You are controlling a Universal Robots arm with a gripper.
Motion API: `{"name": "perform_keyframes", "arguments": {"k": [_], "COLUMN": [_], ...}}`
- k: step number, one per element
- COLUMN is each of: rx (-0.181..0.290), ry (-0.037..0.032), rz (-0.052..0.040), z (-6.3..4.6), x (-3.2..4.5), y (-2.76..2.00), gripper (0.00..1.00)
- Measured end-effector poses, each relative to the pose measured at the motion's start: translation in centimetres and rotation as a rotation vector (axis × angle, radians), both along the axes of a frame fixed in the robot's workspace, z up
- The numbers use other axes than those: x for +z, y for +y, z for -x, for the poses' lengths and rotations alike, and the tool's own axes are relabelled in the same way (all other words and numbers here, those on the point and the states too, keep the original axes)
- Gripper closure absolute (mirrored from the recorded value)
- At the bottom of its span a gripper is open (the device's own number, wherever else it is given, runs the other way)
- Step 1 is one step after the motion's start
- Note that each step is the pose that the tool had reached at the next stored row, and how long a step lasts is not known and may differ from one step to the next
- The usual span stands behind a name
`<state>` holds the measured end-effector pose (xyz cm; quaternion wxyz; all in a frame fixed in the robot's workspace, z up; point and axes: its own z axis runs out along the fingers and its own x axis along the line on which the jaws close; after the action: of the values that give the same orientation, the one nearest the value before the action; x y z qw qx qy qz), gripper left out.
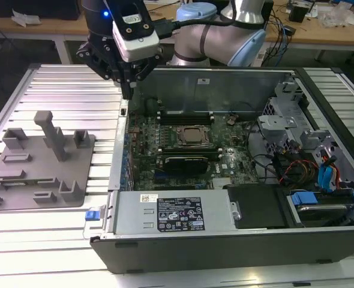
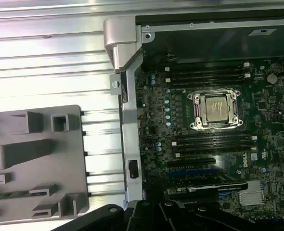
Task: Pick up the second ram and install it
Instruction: 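Reach for the second ram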
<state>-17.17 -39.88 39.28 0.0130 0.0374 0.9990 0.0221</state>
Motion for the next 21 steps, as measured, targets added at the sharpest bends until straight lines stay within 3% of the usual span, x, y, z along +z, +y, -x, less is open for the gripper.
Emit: {"name": "perform_keyframes", "arguments": {"k": [11,16,21], "rx": [0.0,0.0,0.0], "ry": [-0.0001,-0.0007,-0.0007], "rz": [-0.002,-0.0021,-0.0021], "z": [2.4,4.3,5.4], "x": [-0.03,-0.07,-0.09], "y": [0.0,0.0,0.0], "gripper": [0.92,0.92,0.92]}}
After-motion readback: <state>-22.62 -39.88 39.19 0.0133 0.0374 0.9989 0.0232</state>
